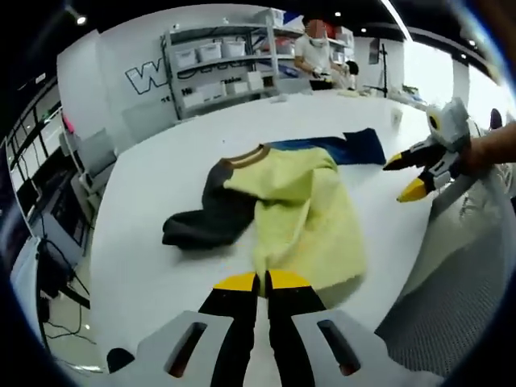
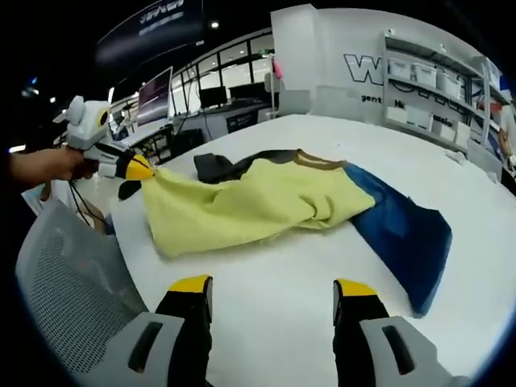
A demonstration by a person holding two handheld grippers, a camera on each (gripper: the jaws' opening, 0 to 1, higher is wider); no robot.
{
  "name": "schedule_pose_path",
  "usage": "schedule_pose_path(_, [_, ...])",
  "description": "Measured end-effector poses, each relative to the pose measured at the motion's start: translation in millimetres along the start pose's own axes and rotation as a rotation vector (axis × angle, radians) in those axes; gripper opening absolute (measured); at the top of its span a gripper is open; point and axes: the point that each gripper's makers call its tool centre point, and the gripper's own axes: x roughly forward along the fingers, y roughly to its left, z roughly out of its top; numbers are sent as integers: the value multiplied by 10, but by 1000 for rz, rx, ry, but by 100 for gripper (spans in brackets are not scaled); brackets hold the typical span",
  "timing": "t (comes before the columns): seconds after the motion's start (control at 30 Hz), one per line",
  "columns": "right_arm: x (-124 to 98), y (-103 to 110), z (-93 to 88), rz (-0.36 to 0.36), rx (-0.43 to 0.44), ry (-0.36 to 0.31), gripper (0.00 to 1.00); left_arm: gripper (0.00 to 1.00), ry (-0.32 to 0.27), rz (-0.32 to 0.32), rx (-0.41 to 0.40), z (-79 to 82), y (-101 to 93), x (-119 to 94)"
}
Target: Fold the garment on the visible template until the final outline fits inside the template.
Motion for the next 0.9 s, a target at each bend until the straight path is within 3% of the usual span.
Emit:
schedule_pose_path(0.1, [66,18,15,14,-16,-2,54,7,45,-4,8,-165,1,61])
schedule_pose_path(0.27, [166,34,48,29,-54,8,52,7,57,-9,-3,-250,-7,132])
schedule_pose_path(0.57, [349,8,114,32,-85,-1,42,8,136,-52,-18,-484,-112,244])
schedule_pose_path(0.9, [535,-109,107,20,-65,10,32,14,51,-13,-23,-204,-30,206])
